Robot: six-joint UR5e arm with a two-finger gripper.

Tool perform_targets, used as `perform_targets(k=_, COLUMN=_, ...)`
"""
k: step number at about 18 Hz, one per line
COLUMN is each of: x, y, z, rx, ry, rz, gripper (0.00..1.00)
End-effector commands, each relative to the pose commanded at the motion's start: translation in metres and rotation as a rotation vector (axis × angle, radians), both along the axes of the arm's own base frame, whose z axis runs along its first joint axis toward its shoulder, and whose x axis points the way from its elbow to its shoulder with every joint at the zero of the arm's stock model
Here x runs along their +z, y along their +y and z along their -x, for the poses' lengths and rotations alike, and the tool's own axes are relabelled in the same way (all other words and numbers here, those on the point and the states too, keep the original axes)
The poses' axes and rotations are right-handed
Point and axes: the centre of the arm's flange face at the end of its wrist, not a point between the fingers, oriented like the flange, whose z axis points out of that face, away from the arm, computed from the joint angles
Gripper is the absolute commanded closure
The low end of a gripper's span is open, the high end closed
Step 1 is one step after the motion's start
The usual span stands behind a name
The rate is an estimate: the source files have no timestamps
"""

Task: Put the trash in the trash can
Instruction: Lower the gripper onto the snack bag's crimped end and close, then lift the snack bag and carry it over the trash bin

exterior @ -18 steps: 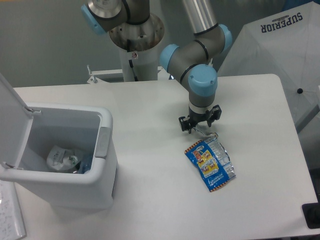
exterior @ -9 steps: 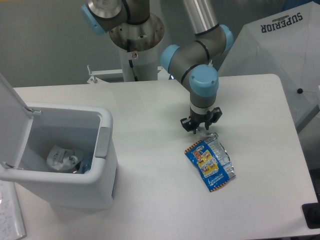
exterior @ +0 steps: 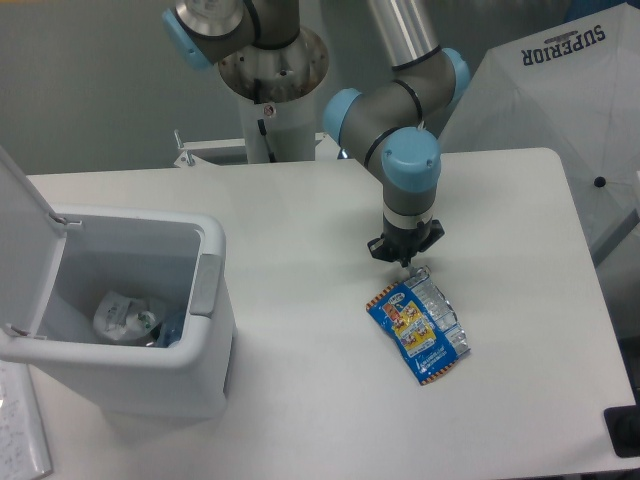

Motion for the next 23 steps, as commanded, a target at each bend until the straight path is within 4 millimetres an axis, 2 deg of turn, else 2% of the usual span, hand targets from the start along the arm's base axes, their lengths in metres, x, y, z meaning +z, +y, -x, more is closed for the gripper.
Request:
perform_targets(k=5, x=0.023, y=0.010, z=0.014, rx=-0.002, ry=0.016, rz=-0.084, gripper=1.00)
perform_targets(k=6, x=0.034, y=0.013, z=0.020, rx=0.002, ry=0.029, rz=-0.113, gripper=1.00)
perform_targets(k=11, x=0.120, y=0.054, z=0.039, rx=-0.052, ry=0.070, rz=-0.400, gripper=1.00)
perform_targets(k=14, x=0.162, y=0.064, z=0.049, rx=-0.007, ry=0.101, rz=-0.498, gripper=1.00)
perform_targets(k=16, x=0.192, y=0.072, z=0.048, rx=0.015, ry=0.107, rz=-0.573, gripper=1.00)
perform_targets(k=20, x=0.264, y=0.084, z=0.040, rx=0.106, ry=0.093, rz=-0.748, gripper=1.00)
perform_targets(k=22, x=0.294, y=0.099, z=0.019, rx=0.116, ry=0.087, rz=-0.798, gripper=1.00)
perform_targets(k=23, x=0.301, y=0.110, z=0.007, rx=0.129, ry=0.067, rz=-0.815, gripper=1.00)
